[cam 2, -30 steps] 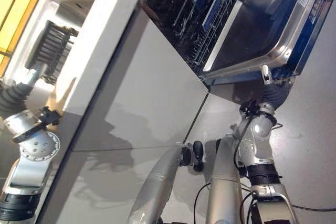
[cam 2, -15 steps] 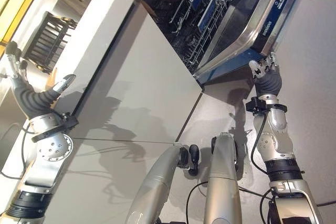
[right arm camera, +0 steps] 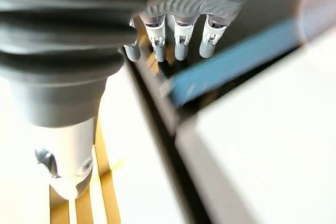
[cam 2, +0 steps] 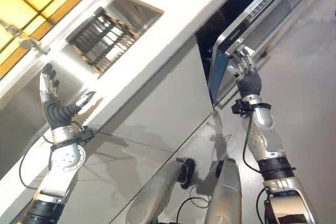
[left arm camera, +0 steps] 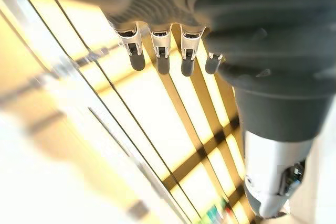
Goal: Pick up plates and place into dishwasher.
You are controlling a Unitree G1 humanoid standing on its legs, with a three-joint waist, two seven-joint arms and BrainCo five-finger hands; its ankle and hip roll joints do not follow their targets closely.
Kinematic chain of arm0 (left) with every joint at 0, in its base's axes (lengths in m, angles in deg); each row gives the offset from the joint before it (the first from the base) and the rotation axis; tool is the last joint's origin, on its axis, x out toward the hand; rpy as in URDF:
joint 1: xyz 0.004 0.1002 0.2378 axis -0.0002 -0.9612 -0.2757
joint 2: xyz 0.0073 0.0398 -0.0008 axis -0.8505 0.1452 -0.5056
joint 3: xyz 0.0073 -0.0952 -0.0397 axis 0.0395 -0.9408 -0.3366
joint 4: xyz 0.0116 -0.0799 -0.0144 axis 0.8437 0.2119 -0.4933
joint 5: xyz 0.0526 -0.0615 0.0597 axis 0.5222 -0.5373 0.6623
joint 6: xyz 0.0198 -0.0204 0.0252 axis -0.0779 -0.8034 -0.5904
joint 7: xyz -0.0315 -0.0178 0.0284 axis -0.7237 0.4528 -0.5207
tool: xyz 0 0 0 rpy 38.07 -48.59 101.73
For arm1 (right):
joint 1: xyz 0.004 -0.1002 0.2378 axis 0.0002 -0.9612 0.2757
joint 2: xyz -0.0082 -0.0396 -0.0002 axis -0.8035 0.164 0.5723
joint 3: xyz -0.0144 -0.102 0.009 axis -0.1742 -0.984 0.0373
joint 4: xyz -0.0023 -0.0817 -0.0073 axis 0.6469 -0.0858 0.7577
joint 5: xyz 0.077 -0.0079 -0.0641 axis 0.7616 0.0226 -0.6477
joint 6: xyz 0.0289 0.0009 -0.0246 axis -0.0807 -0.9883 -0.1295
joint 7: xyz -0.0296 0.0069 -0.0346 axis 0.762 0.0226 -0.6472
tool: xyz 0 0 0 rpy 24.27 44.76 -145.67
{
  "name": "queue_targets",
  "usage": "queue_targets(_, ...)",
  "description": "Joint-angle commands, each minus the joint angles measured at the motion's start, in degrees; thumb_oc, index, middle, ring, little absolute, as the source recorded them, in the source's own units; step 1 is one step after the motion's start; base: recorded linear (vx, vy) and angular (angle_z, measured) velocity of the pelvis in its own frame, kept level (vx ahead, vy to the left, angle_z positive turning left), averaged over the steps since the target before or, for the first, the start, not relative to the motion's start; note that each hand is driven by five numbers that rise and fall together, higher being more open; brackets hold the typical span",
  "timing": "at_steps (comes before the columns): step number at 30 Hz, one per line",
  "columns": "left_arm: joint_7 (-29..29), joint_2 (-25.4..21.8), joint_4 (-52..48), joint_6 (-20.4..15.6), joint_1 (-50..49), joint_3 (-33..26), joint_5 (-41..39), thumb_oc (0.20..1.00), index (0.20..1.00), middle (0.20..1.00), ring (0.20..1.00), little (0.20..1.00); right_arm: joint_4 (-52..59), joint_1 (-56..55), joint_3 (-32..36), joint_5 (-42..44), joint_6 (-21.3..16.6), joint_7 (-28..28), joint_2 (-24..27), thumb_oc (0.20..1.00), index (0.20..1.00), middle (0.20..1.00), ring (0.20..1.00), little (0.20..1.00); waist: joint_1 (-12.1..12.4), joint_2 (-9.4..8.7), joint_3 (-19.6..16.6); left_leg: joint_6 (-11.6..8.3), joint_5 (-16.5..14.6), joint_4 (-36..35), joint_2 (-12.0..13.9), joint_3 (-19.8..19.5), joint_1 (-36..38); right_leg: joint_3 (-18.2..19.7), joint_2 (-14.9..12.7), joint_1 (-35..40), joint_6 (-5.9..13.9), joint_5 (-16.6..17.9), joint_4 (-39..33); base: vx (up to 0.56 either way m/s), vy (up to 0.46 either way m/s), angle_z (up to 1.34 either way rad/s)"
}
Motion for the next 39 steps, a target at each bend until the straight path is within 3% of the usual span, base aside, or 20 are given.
queue_targets(1,2.1,-6.31,0.91,-1.67,-1.74,-6.17,-1.63,1.0,1.0,1.0,1.0,1.0,5.95,9.1,-2.85,-3.86,-6.1,-0.99,-4.45,1.0,1.0,1.0,1.0,1.0,4.54,-5.35,-3.6,5.01,-0.03,-4.85,-1.97,1.05,4.27,6.42,0.98,9.02,1.09,8.74,-12.31,0.23,-0.104,0.54)
queue_targets(6,6.59,-6.87,0.35,-1.69,-3.41,-7.75,-1.75,1.0,1.0,1.0,1.0,1.0,6.03,6.1,-3.76,-4.93,-6.79,1.64,-6.26,1.0,1.0,1.0,1.0,1.0,6.71,-7.64,-8.01,4.75,3.22,-14.07,-0.04,-2.61,11.05,3.25,2.04,18.11,2.08,11.2,-22.89,0.19,-0.078,0.22)
queue_targets(11,12.87,-6.35,-0.54,-2.08,-5.13,-9.24,-2.76,1.0,1.0,1.0,1.0,1.0,6.68,1.38,-3.46,-6.46,-7.59,4.67,-7.37,1.0,1.0,1.0,1.0,1.0,7.11,-9.5,-11.33,4.66,5.37,-21.67,1.83,-4.21,17.65,1.96,3.04,25.06,3.27,14.35,-31.77,0.14,-0.078,0.14)
queue_targets(16,15.57,-5.61,-2.29,-1.55,-6.44,-9.86,-3.07,1.0,1.0,1.0,1.0,1.0,9.09,-6.39,-3.29,-9.71,-5.68,9.32,-9.52,1.0,1.0,1.0,1.0,1.0,5.39,-10.47,-12.85,5.02,6.28,-26.57,3.42,-3.1,22.26,3.41,3.31,28.52,4.76,17.57,-37.28,0.04,-0.053,-0.02)
queue_targets(21,15.26,-4.49,-3.68,-0.35,-7.36,-9.71,-2.79,1.0,1.0,1.0,1.0,1.0,13.5,-16.11,-3.63,-12.77,-1.22,15.02,-10.06,1.0,1.0,1.0,1.0,1.0,2.5,-10.88,-13.49,5.4,6.66,-28.96,4.47,-1.01,24.14,5.9,4.04,29.29,5.69,18.86,-40.41,-0.04,-0.03,-0.14)
queue_targets(25,14.61,-3.11,-5.61,0.42,-9.01,-10.0,-4.33,1.0,1.0,1.0,1.0,1.0,18.63,-23.04,-2.67,-16.44,2.38,25.37,-10.71,1.0,1.0,1.0,1.0,1.0,-0.19,-10.94,-13.99,5.72,7.21,-31.61,4.97,0.75,25.65,8.34,4.38,29.44,6.62,21.04,-43.16,-0.05,0.025,-0.25)
queue_targets(28,12.87,-2.44,-6.81,0.5,-9.76,-9.86,-5.51,1.0,1.0,1.0,1.0,1.0,23.19,-26.28,-1.11,-16.27,2.01,30.22,-11.1,1.0,1.0,1.0,1.0,1.0,-1.7,-10.75,-14.49,5.88,7.18,-32.89,5.16,2.28,26.11,9.82,4.21,29.09,7.08,22.58,-44.98,-0.05,0.09,-0.33)
queue_targets(33,9.69,-1.98,-8.9,0.56,-8.45,-8.02,-8.57,1.0,1.0,1.0,1.0,1.0,30.34,-25.22,-3.37,-23.79,-0.28,29.23,-9.22,1.0,1.0,1.0,1.0,1.0,-1.67,-10.34,-15.19,6.18,7.65,-34.97,4.54,2.14,26.39,10.59,3.37,28.35,7.58,24.13,-45.7,-0.05,0.154,-0.28)
queue_targets(37,10.31,-2.56,-9.22,-0.53,-5.14,-6.21,-12.78,1.0,1.0,1.0,1.0,1.0,31.89,-20.14,-6.83,-24.92,-4.19,22.08,-6.26,1.0,1.0,1.0,1.0,1.0,0.14,-10.92,-15.15,7.31,7.92,-34.01,3.04,0.19,25.66,8.57,4.9,25.75,6.72,22.41,-36.21,-0.03,0.113,0.04)
queue_targets(39,11.93,-2.0,-8.7,-1.21,-3.77,-5.75,-15.21,1.0,1.0,1.0,1.0,1.0,30.88,-17.02,-8.81,-26.07,-3.79,18.32,-5.08,1.0,1.0,1.0,1.0,1.0,1.18,-11.24,-15.12,7.46,8.86,-34.26,2.44,-0.9,25.69,7.98,6.14,24.71,5.74,22.49,-33.81,0.02,0.026,0.41)
